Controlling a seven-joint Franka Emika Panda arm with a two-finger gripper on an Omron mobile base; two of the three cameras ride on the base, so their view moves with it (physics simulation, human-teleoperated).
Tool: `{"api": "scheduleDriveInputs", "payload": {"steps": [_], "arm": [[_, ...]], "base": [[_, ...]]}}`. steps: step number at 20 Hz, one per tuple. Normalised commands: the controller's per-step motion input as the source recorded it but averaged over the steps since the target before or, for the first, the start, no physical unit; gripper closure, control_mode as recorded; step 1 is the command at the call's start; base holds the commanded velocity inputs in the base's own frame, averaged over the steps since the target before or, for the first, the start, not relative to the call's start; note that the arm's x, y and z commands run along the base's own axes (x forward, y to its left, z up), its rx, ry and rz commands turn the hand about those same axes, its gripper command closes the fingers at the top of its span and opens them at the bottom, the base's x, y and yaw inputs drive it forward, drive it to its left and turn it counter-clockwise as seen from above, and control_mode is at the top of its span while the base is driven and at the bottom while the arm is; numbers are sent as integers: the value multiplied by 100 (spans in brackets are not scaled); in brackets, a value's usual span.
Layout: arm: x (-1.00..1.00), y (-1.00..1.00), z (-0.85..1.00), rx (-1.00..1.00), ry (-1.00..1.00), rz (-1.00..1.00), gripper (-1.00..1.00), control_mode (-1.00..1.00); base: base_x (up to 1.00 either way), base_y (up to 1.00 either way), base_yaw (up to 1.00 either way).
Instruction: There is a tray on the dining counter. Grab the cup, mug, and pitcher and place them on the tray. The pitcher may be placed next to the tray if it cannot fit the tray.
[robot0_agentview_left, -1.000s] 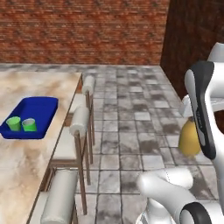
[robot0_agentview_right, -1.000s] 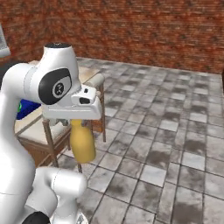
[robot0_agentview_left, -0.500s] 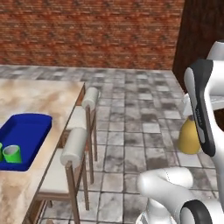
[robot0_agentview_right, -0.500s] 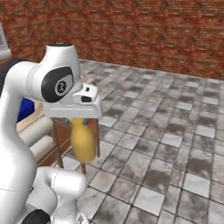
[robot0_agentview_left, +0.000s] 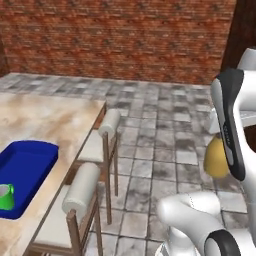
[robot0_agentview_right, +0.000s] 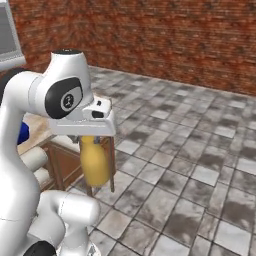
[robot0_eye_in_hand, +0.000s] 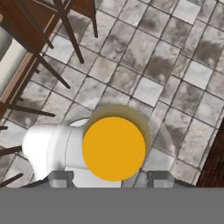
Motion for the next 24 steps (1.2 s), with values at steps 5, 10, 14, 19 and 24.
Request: {"api": "scheduleDriveInputs", "payload": {"steps": [5,10,14,19,24], "arm": [[0,0,0,0,0,0,100,100],[0,0,0,0,0,0,100,100],[0,0,0,0,0,0,100,100],[0,0,0,0,0,0,100,100],[0,0,0,0,0,0,100,100]], "base": [[41,-45,41],[39,-31,54],[38,-20,64],[44,-14,66],[41,-11,66]]}}
